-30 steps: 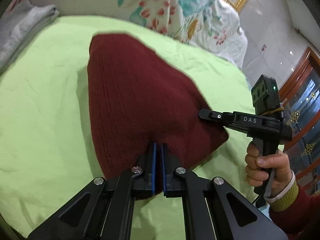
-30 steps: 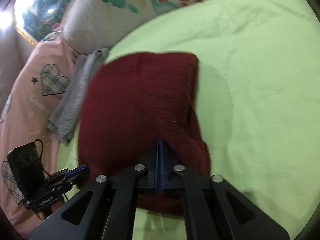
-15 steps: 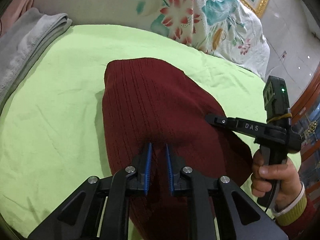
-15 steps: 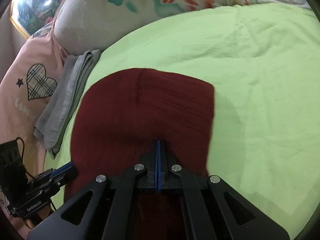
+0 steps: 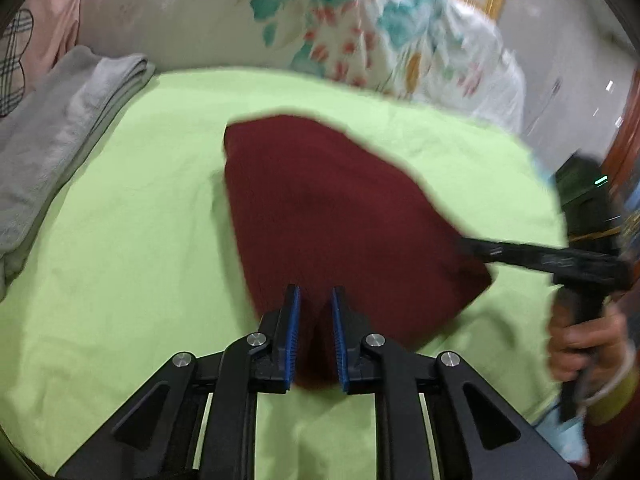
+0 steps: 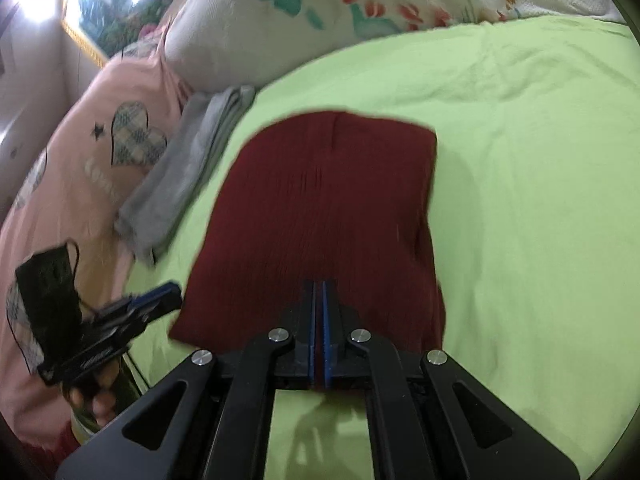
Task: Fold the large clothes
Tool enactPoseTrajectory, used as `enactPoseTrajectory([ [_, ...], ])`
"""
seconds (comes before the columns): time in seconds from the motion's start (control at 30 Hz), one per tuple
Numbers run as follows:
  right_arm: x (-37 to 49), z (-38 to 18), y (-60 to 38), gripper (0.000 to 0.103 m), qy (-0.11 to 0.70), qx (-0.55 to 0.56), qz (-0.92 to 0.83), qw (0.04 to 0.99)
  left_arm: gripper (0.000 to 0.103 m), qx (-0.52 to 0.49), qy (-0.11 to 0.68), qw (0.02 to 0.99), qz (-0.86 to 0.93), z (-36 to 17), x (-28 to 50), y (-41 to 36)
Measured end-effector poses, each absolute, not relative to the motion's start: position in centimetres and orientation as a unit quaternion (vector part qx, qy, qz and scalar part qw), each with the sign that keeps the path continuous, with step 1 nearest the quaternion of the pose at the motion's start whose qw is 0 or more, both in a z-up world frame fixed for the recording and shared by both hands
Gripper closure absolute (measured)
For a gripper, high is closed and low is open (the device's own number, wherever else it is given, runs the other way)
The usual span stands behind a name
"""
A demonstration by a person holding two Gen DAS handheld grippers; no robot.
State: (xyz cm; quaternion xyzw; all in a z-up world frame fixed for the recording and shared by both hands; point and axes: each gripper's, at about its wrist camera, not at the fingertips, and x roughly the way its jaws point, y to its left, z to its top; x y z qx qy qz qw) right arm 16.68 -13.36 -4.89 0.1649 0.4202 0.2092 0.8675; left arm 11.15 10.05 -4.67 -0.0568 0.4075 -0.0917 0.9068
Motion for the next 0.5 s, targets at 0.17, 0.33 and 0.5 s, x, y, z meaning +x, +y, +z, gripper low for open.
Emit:
enactPoseTrajectory([
  [0.17, 16.0, -8.4, -13.9, 0.103, 0.452, 0.125, 0.155, 0.87, 0.084, -0.071, 0.399, 0.91, -0.087, -5.7, 10.7, 10.2],
  [0.33, 16.2, -8.8, -14.5, 0.103, 0.45, 0.145, 0.149, 0.869, 0.083, -0.047, 0.398, 0.913, -0.073, -6.4, 10.6, 9.5],
  [0.5, 16.1, -8.8, -14.7, 0.103, 0.448, 0.158, 0.15, 0.867, 0.083, -0.044, 0.396, 0.915, -0.062, -6.7, 10.5, 9.4],
])
